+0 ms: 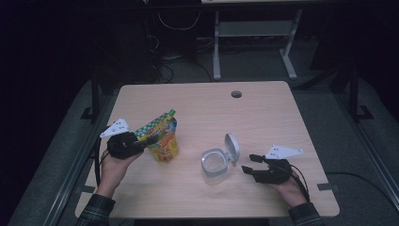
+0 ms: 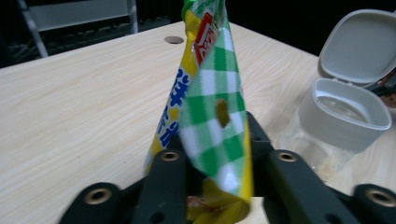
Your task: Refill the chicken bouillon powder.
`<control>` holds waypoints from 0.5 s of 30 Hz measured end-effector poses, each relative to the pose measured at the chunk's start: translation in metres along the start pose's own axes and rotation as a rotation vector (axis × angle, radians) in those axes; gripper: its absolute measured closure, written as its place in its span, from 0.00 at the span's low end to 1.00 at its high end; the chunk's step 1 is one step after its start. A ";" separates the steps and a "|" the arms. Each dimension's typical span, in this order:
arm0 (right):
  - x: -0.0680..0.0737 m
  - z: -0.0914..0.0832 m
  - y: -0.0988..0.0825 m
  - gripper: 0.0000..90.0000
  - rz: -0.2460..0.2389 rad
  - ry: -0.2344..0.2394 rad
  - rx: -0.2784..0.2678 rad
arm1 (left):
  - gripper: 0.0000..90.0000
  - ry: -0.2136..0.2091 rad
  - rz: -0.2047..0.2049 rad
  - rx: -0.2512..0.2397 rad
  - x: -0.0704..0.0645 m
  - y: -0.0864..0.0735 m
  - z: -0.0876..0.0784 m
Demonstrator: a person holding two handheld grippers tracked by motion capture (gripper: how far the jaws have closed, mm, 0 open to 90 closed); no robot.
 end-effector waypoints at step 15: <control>0.000 0.000 0.000 0.47 -0.003 0.001 0.002 | 1.00 -0.023 -0.005 0.014 0.004 0.006 0.002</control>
Point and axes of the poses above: each handheld gripper's, and its own axes: z roughly forward along the jaws, y roughly out of its top, x roughly to its left, the point moved 4 cm from there along z, roughly forward along the jaws, and after that the axes turned 14 degrees about -z, right-handed, at the moved point
